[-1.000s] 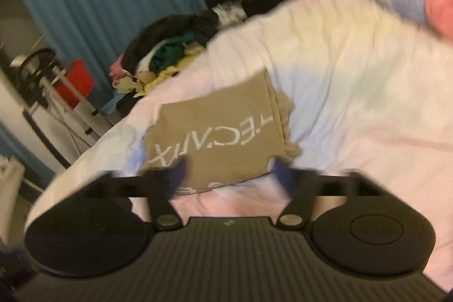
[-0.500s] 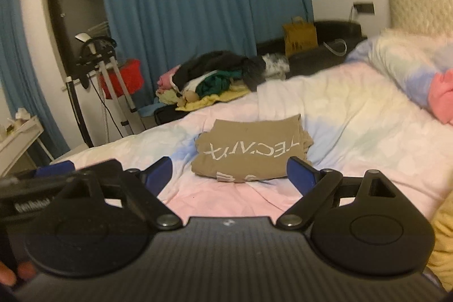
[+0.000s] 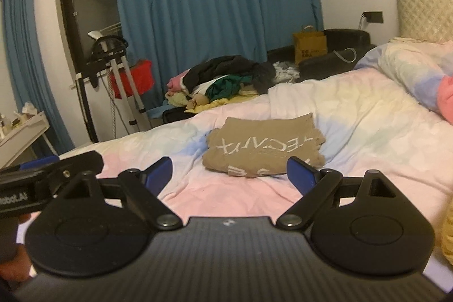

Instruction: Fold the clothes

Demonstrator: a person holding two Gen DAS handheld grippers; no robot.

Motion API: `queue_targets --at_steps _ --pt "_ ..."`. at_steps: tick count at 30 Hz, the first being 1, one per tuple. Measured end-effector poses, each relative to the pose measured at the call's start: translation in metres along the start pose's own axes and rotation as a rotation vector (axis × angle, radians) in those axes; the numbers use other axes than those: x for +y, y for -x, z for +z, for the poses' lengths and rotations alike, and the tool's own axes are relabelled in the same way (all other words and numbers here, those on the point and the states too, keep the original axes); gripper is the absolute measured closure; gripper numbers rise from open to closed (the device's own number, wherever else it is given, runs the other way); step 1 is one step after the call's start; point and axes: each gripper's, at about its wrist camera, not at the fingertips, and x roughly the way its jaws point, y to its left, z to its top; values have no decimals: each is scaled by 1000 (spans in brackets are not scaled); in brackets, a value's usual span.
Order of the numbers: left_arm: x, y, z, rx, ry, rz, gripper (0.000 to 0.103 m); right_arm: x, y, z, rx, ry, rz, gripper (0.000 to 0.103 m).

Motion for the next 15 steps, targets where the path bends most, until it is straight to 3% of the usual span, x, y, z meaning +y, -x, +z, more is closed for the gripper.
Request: queue_targets --at_steps 15 --pt "29 -12 -3 31 35 15 0 13 -16 -7 -15 24 -41 14"
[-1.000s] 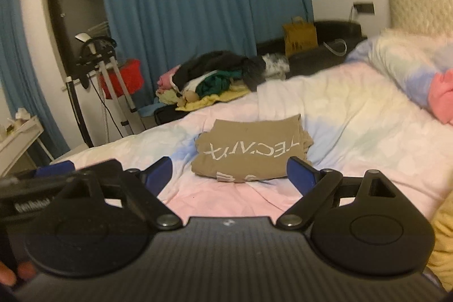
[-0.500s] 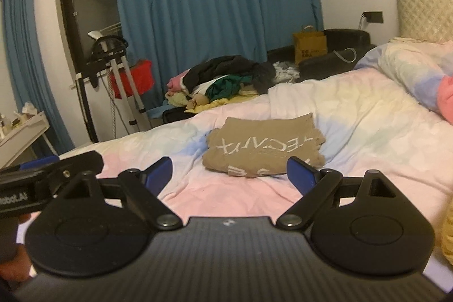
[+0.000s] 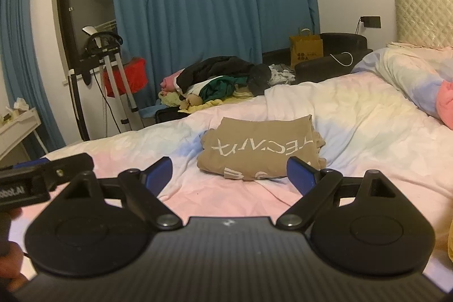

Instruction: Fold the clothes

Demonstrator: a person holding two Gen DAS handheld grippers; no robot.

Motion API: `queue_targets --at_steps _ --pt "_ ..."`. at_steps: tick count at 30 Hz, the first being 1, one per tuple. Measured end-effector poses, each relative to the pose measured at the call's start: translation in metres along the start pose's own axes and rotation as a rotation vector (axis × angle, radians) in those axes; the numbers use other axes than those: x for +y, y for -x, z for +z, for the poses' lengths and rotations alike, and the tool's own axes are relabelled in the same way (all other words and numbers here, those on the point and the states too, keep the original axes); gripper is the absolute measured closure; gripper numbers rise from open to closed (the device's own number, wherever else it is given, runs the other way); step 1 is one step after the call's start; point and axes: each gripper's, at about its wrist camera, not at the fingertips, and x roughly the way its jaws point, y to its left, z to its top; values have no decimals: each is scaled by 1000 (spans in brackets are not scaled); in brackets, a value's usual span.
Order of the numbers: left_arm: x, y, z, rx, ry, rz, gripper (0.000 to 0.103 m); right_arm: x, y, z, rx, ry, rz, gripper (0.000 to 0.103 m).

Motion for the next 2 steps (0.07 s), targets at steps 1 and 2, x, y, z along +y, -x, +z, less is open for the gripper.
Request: queue_targets --at_steps 1,2 --pt "1 1 1 -1 -1 0 0 0 -1 0 2 1 0 14" --pt "1 1 1 -2 0 1 0 0 -2 0 5 2 0 14"
